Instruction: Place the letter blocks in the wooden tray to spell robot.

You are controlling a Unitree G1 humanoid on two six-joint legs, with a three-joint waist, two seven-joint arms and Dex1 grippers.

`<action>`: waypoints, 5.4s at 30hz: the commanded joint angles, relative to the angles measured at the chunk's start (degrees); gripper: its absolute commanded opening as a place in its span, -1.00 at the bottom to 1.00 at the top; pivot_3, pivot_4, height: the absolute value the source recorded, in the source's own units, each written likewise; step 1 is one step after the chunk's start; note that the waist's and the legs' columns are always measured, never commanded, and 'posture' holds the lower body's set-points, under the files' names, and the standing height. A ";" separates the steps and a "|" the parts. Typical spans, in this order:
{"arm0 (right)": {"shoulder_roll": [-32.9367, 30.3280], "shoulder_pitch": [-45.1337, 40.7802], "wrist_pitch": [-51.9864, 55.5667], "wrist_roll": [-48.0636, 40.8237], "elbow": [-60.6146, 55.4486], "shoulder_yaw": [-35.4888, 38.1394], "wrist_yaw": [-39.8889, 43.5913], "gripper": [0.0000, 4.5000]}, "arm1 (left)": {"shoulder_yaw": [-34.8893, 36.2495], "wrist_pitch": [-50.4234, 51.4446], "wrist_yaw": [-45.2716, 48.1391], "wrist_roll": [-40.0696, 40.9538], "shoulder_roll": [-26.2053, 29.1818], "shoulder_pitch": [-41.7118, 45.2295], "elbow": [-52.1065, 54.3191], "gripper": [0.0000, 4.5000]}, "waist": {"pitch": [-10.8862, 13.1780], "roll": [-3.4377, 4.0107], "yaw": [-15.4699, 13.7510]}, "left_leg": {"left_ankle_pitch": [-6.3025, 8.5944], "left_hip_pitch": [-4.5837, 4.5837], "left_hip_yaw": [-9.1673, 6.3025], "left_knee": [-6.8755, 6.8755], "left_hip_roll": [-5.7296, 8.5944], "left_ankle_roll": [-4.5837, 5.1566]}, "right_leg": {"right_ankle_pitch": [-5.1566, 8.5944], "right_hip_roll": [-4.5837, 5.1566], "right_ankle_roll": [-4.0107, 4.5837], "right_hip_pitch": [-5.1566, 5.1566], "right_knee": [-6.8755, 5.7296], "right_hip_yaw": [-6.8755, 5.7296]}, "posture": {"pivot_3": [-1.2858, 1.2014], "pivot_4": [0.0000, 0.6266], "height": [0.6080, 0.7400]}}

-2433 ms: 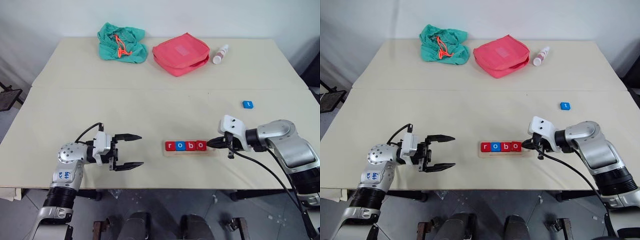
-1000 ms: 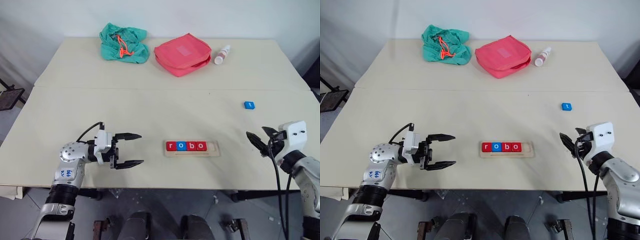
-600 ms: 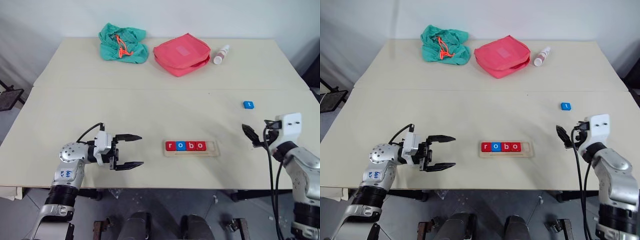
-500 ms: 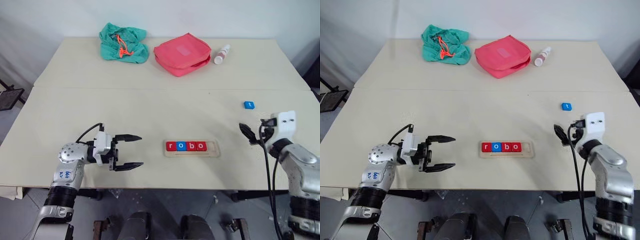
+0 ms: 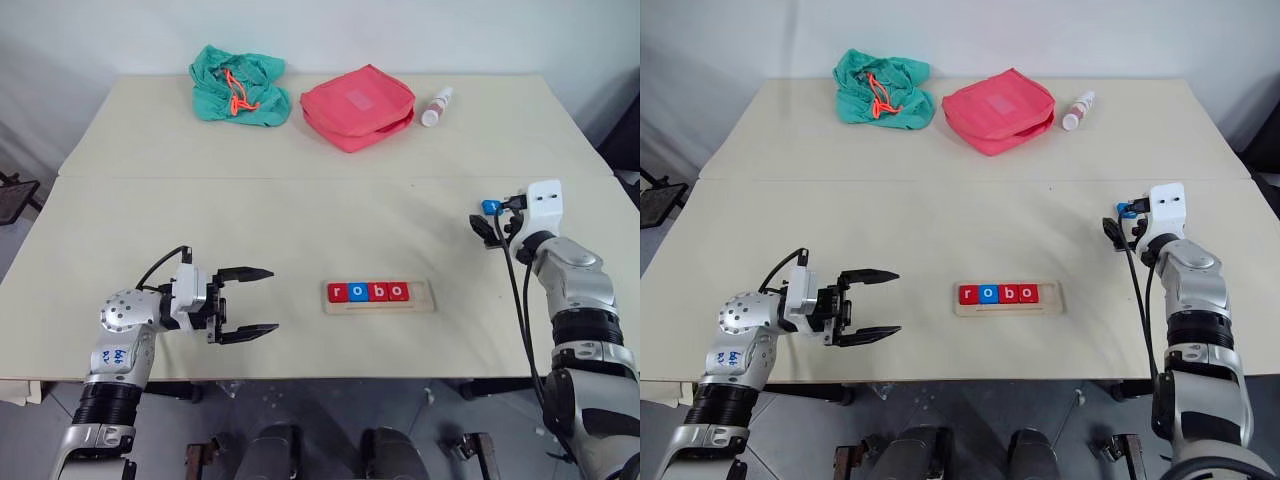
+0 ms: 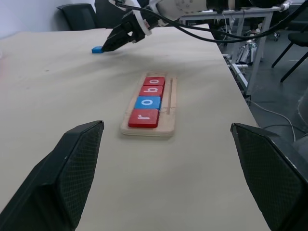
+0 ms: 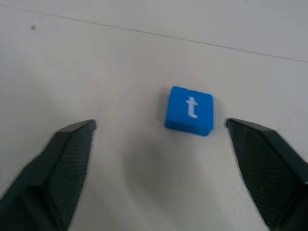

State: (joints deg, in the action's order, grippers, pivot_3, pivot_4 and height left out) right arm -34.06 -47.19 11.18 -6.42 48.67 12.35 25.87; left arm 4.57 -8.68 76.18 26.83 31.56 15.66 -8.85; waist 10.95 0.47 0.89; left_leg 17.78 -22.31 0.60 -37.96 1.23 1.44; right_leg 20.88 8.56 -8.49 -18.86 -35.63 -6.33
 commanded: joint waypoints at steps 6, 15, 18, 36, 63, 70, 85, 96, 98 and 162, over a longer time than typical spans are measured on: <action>0.12 -8.59 -9.72 3.35 15.30 -1.56 -2.94 0.99 | 1.54 1.47 -2.83 1.56 0.72 -3.20 6.47 1.00 | 0.00 0.00 0.63 | 0.00 -0.02 -0.08 0.03 0.02 0.00 | 0.00 0.00 0.00 0.01 0.00 -0.01 | 0.03 -0.52 1.00; 0.95 -12.65 -9.38 3.06 22.38 -0.82 -4.91 0.99 | 1.64 1.81 -4.27 1.42 0.98 -4.07 7.72 1.00 | 0.01 0.02 0.75 | 0.00 -0.02 -0.07 0.04 -0.01 0.00 | 0.00 -0.01 0.00 0.00 0.01 0.00 | 0.03 -0.52 1.00; 1.10 -13.15 -8.79 2.68 23.26 -0.33 -5.08 0.99 | 1.56 1.69 -4.51 1.38 0.88 -3.91 7.58 1.00 | 0.01 0.02 0.74 | 0.00 -0.03 -0.07 0.03 0.00 0.00 | 0.00 -0.01 0.00 0.00 0.01 0.01 | 0.03 -0.52 1.00; 1.77 -13.90 -7.22 0.78 25.95 3.56 -7.43 -0.08 | 0.81 0.94 -5.50 0.82 0.00 -2.79 6.70 1.00 | 0.01 0.02 0.68 | 0.00 -0.03 -0.08 0.03 0.00 0.00 | 0.00 -0.01 0.00 0.01 0.01 0.01 | 0.03 -0.52 1.00; 5.29 21.80 24.26 -13.28 -49.50 7.19 -6.28 -0.35 | -1.30 -1.61 -2.38 0.17 -2.28 1.18 0.01 1.00 | 0.01 0.07 -0.22 | 0.00 -0.05 -0.14 0.02 -0.01 -0.01 | 0.00 -0.01 0.00 -0.02 -0.03 0.02 | 0.03 -0.52 1.00; 8.20 31.56 36.55 -18.64 -71.33 10.23 -12.49 -0.35 | -2.41 -2.76 0.07 -0.25 -3.55 5.24 -4.64 1.00 | 0.01 0.07 -1.08 | 0.00 -0.03 -0.06 -0.03 0.02 -0.01 | 0.00 -0.02 0.00 -0.02 -0.02 0.09 | 0.03 -0.52 1.00; 16.38 47.40 48.73 -24.01 -93.57 12.52 -21.43 -0.35 | -2.93 -3.29 3.72 -0.10 -3.90 7.93 -8.74 1.00 | 0.00 0.08 -0.95 | 0.00 0.01 -0.04 0.00 0.04 -0.01 | 0.00 -0.03 0.00 -0.03 -0.05 0.15 | 0.03 -0.52 1.00; 16.30 51.59 46.23 -21.44 -91.27 10.75 -21.86 -0.35 | -2.28 -3.12 4.03 -0.10 -3.05 7.12 -8.23 1.00 | 0.00 0.07 -0.90 | 0.01 0.02 -0.04 0.02 0.06 -0.01 | 0.00 -0.02 0.00 -0.03 -0.06 0.18 | 0.03 -0.52 1.00; 16.09 51.95 45.23 -20.45 -90.28 10.23 -21.76 -0.35 | -2.31 -3.18 3.86 -0.13 -3.15 7.07 -8.15 1.00 | 0.00 0.07 -0.92 | 0.01 0.02 -0.04 0.02 0.05 -0.01 | 0.00 -0.03 0.00 -0.03 -0.06 0.17 | 0.03 -0.52 1.00; -25.56 22.78 3.52 0.57 -36.89 -16.48 42.71 -0.38 | -0.89 -1.81 -4.06 0.17 -1.83 -2.23 2.51 1.00 | -0.01 -0.04 -2.22 | 0.01 0.04 -0.10 -0.27 0.01 0.01 | 0.00 0.00 0.00 0.33 0.27 -0.05 | 0.03 -0.52 1.00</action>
State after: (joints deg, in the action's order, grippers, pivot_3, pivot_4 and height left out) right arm -59.16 -23.93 14.10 -6.57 11.24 -5.70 69.35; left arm 3.46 -10.07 72.20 26.61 29.84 12.95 -7.17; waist 10.94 0.43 -1.33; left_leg 17.78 -22.27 0.49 -38.23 1.24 1.45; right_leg 20.88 8.56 -8.49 -18.53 -35.35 -6.38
